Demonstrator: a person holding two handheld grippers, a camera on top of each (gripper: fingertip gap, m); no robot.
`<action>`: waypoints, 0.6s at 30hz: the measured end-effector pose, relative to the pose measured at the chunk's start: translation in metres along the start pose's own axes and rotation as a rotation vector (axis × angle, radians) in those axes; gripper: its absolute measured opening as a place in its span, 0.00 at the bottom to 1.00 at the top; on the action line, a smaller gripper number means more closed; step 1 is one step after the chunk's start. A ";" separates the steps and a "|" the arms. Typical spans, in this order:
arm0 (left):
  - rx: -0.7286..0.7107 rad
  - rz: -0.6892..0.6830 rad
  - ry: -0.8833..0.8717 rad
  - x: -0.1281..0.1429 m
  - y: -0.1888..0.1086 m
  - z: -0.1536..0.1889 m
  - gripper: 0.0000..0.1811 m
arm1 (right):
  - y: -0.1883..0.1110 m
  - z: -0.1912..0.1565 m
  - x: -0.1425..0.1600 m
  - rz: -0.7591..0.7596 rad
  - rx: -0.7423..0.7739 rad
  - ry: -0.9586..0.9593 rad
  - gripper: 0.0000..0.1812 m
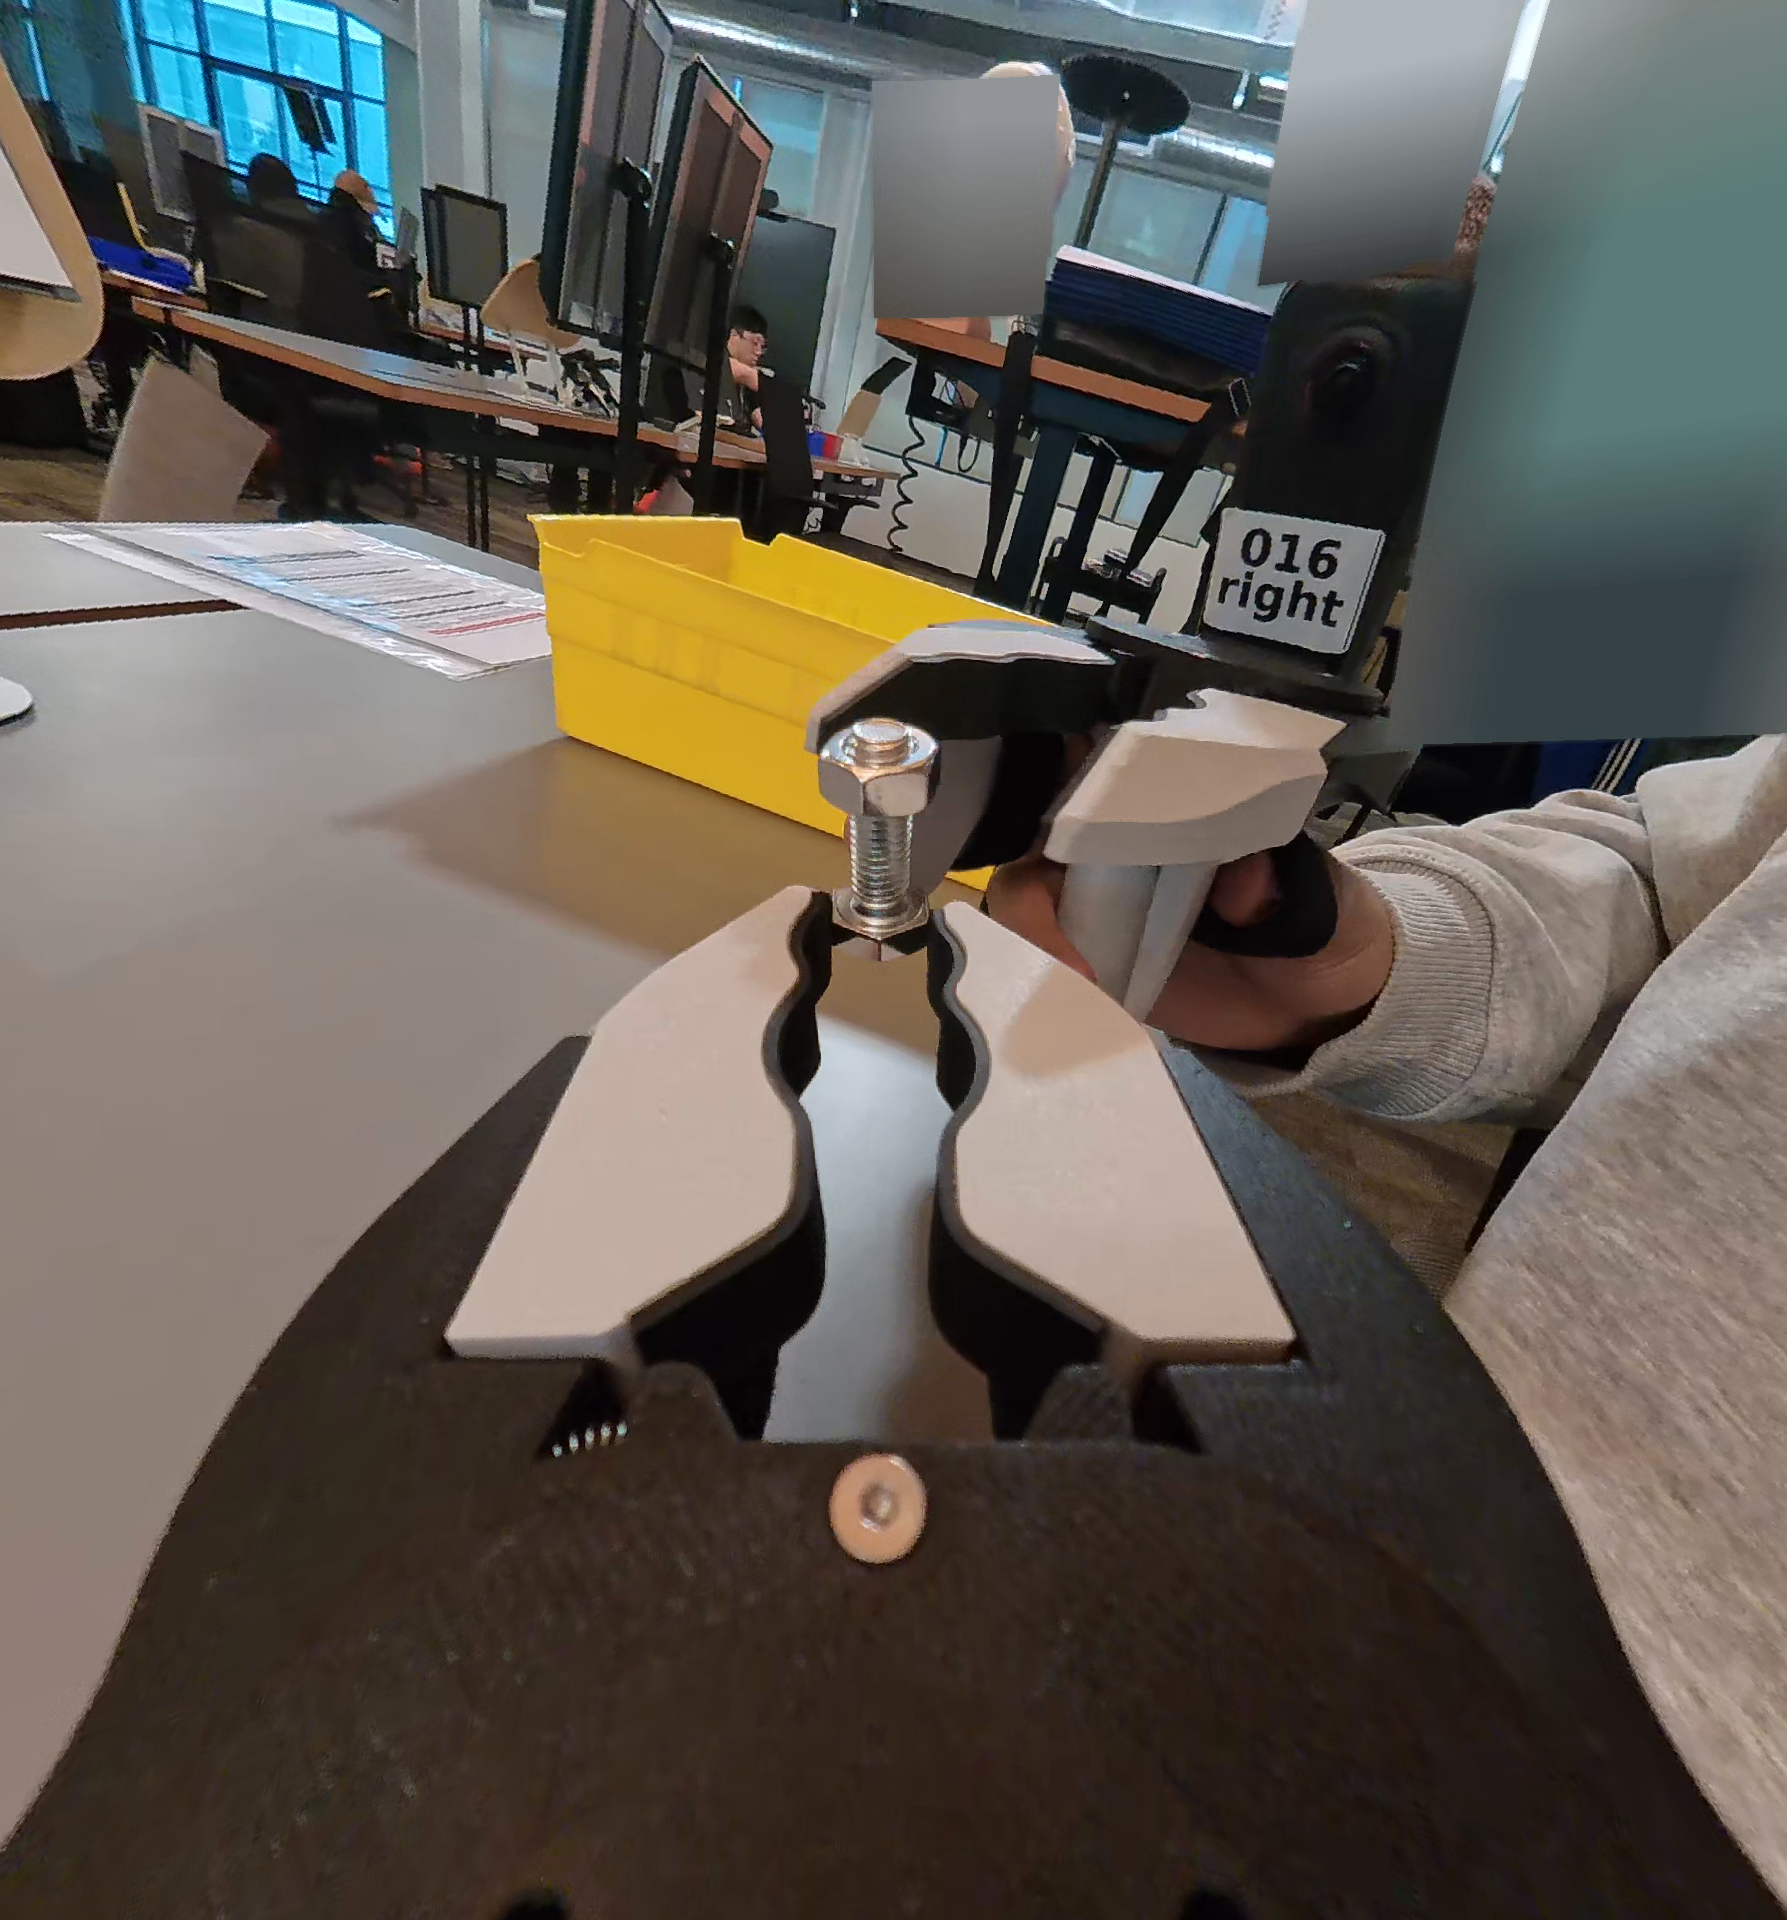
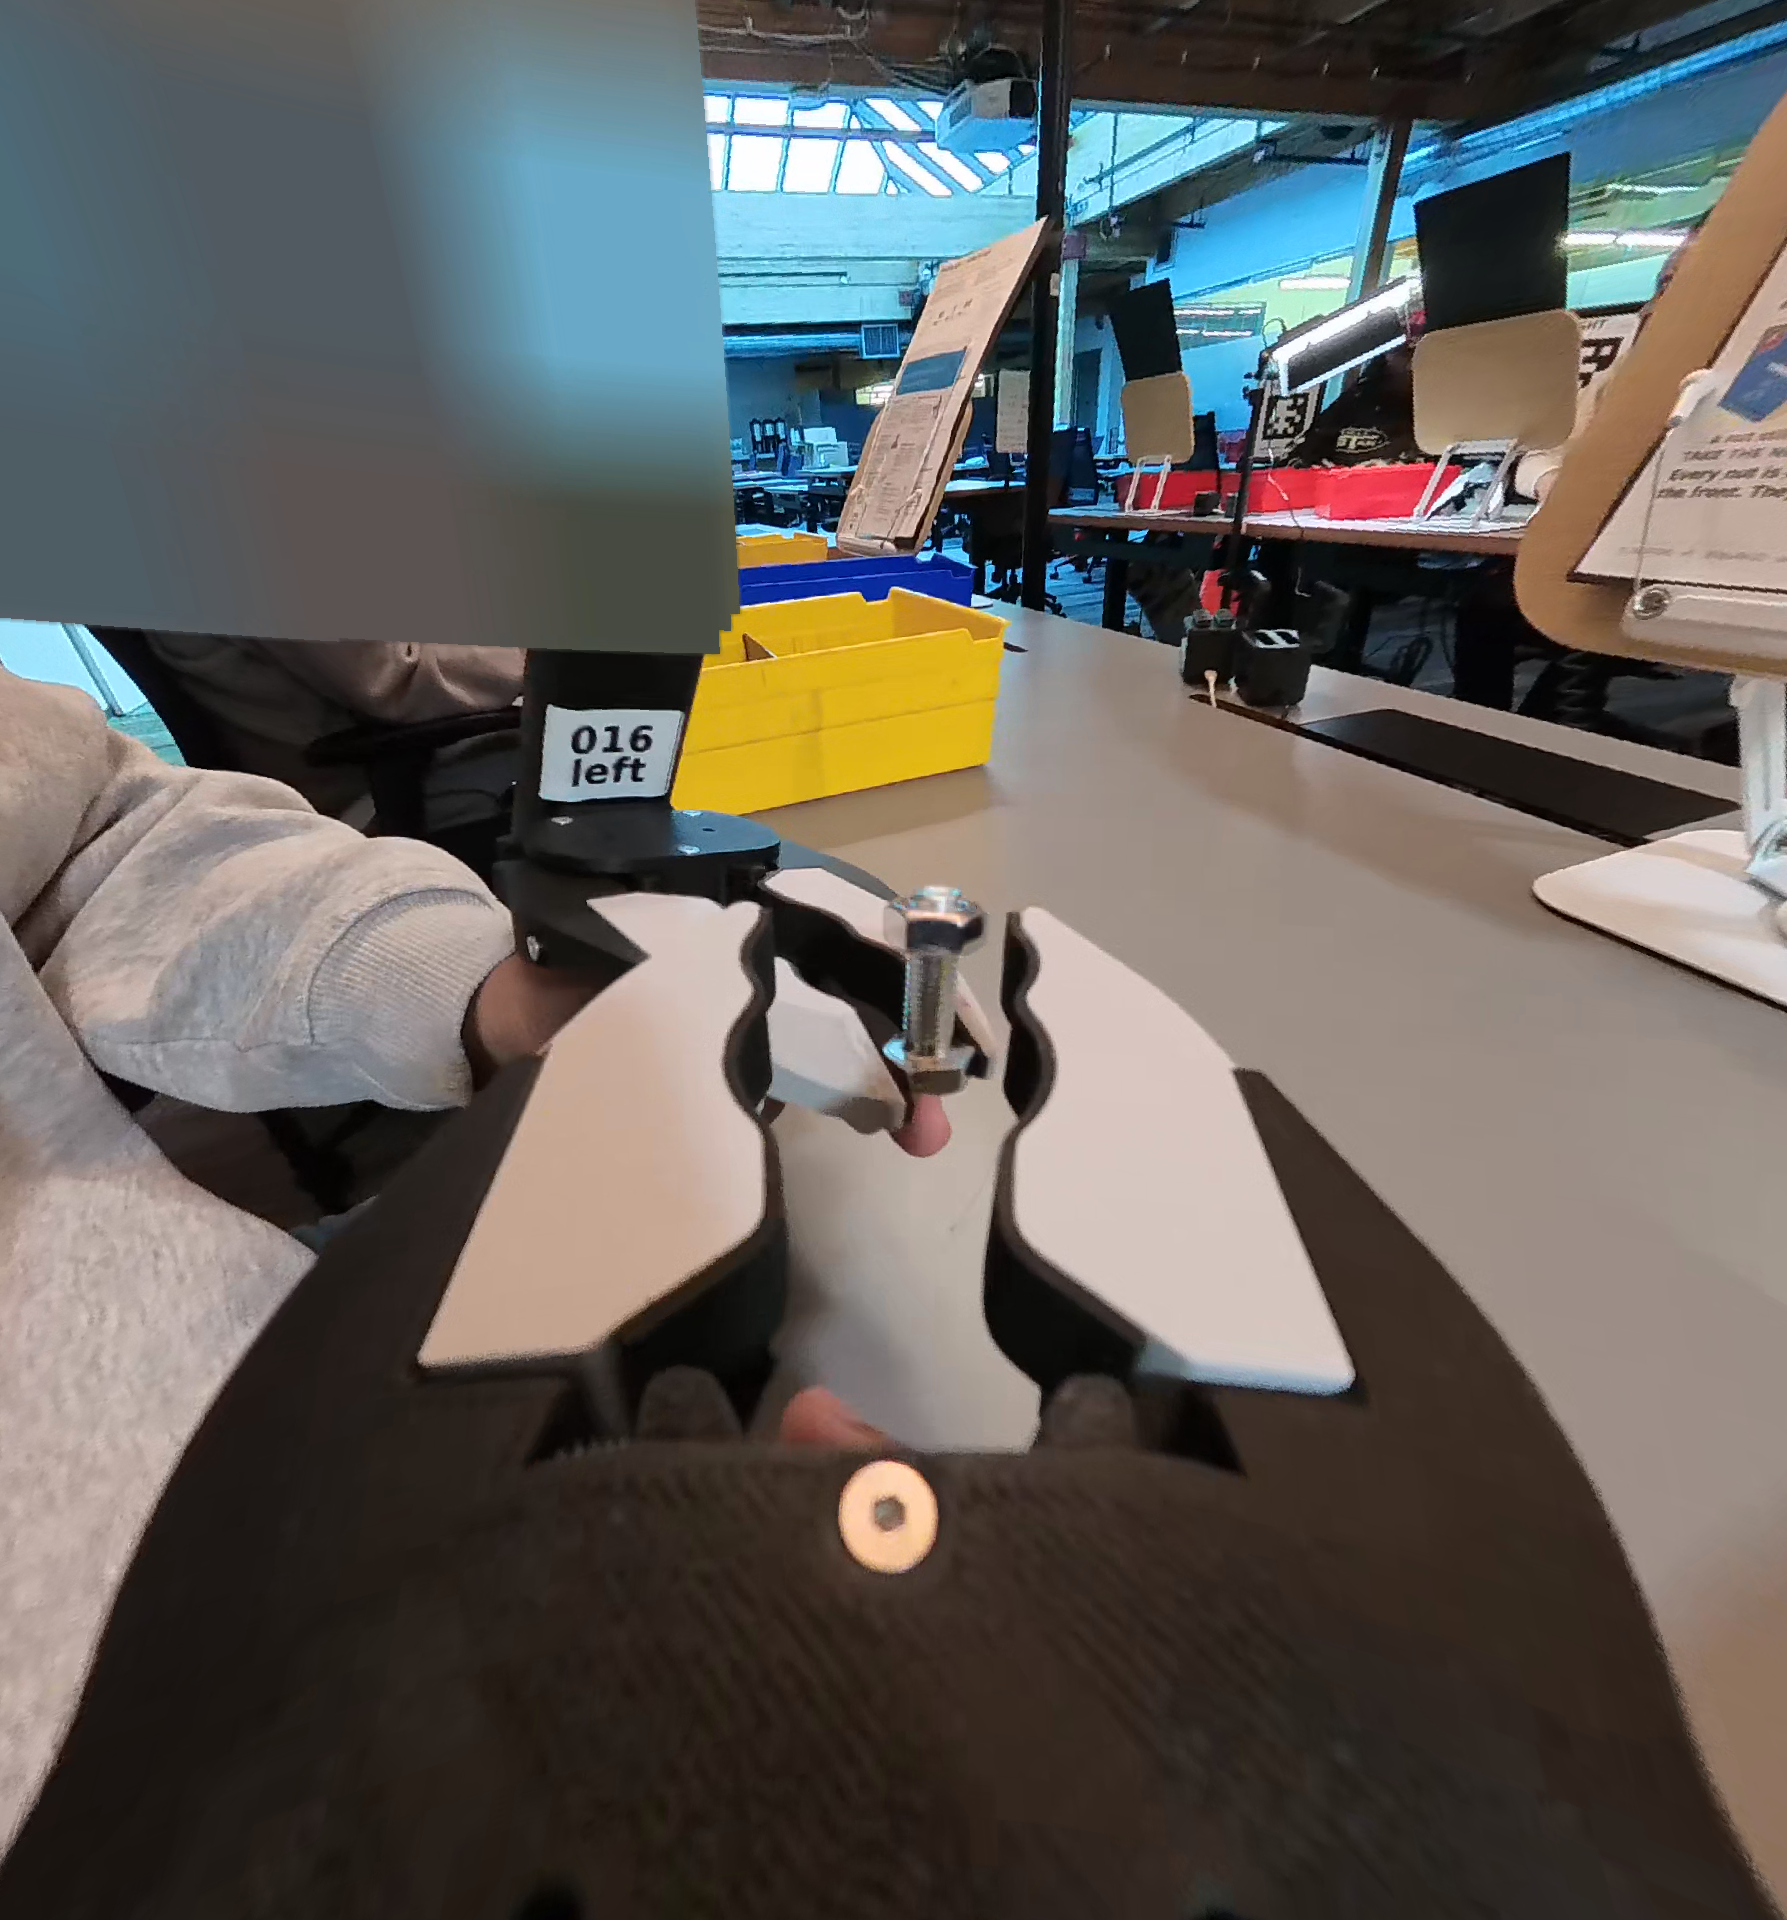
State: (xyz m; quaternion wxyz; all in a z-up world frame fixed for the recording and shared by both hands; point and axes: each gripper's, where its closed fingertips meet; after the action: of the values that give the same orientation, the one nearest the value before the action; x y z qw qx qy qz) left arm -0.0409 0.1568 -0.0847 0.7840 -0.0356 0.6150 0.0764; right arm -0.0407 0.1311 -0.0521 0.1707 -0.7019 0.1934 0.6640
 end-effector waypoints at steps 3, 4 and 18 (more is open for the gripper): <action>0.006 -0.007 0.003 0.001 0.001 0.001 0.10 | 0.000 0.000 0.000 -0.001 0.000 -0.008 0.21; 0.005 -0.007 0.006 0.001 0.001 0.002 0.10 | 0.000 0.000 0.000 -0.002 0.002 -0.006 0.19; 0.003 0.022 0.030 -0.003 -0.002 0.003 0.10 | -0.005 0.009 -0.003 0.014 0.016 0.044 0.09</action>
State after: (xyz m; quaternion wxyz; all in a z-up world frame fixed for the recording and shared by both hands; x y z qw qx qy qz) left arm -0.0388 0.1555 -0.0813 0.7739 -0.0287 0.6271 0.0838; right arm -0.0462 0.1400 -0.0492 0.1674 -0.7137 0.2071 0.6479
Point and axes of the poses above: each gripper's, where its closed fingertips meet, y out along the fingers, x out of its underside, z = x × y across the jaws, and after that the axes turned 7 degrees about x, right-handed
